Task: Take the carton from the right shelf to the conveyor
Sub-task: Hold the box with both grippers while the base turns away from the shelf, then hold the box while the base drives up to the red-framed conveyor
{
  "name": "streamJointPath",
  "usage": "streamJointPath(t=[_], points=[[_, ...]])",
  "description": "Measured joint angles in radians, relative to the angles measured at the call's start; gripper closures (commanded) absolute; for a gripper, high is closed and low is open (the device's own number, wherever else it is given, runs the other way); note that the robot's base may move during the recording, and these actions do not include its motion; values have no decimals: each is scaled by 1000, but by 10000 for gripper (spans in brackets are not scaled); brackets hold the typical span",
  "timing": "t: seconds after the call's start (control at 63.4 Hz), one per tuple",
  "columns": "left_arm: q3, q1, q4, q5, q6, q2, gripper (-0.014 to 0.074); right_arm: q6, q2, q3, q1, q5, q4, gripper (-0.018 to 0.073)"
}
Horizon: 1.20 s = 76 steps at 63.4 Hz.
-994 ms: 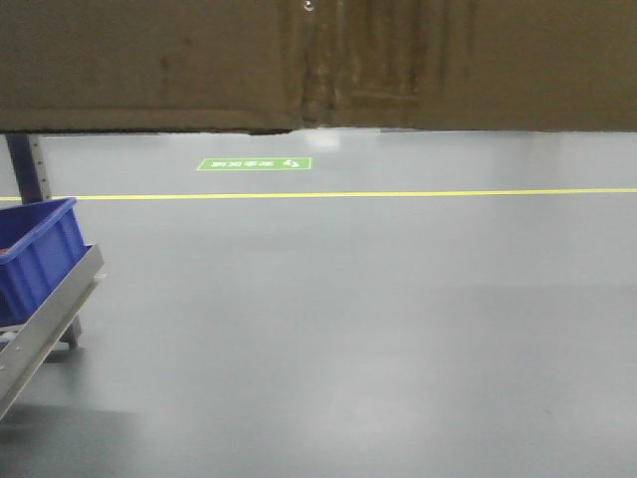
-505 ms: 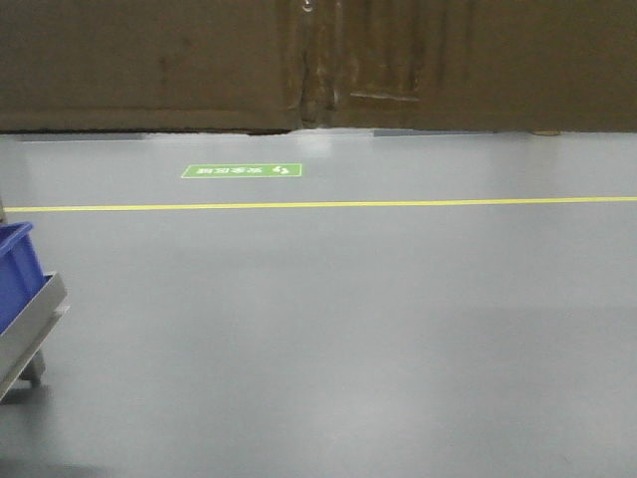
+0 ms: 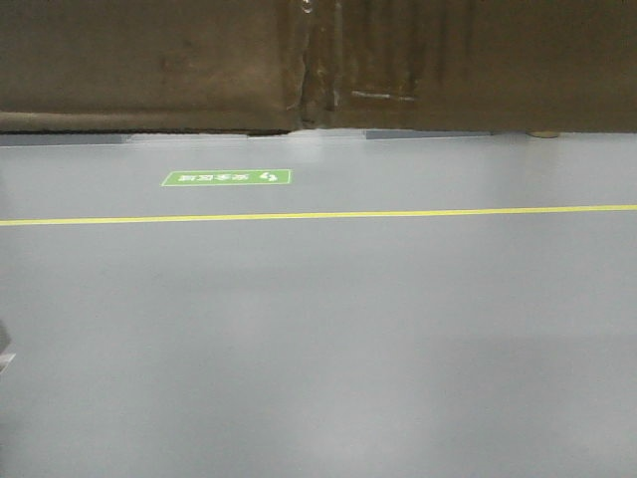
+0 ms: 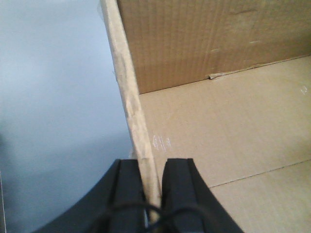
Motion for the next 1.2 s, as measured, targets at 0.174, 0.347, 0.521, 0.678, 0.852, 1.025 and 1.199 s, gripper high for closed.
streamJointPath(t=[0.174, 0.347, 0.521, 0.678, 0.852, 1.025, 1.199], points=[[0, 0, 2, 0, 0, 0, 613, 0, 0, 0, 0, 0, 0, 629], [0, 0, 2, 0, 0, 0, 613, 0, 0, 0, 0, 0, 2, 629], [0, 0, 2, 0, 0, 0, 613, 0, 0, 0, 0, -2, 4, 629], [0, 0, 6, 0, 0, 0, 613, 0, 2, 0, 0, -9, 4, 629], [0, 0, 13, 0, 0, 0, 613, 0, 2, 0, 0, -52, 5, 629], [0, 0, 33, -4, -2, 0, 613, 0, 3, 0, 0, -101, 5, 629], [0, 0, 66, -13, -2, 0, 613, 0, 4, 0, 0, -150, 5, 629]])
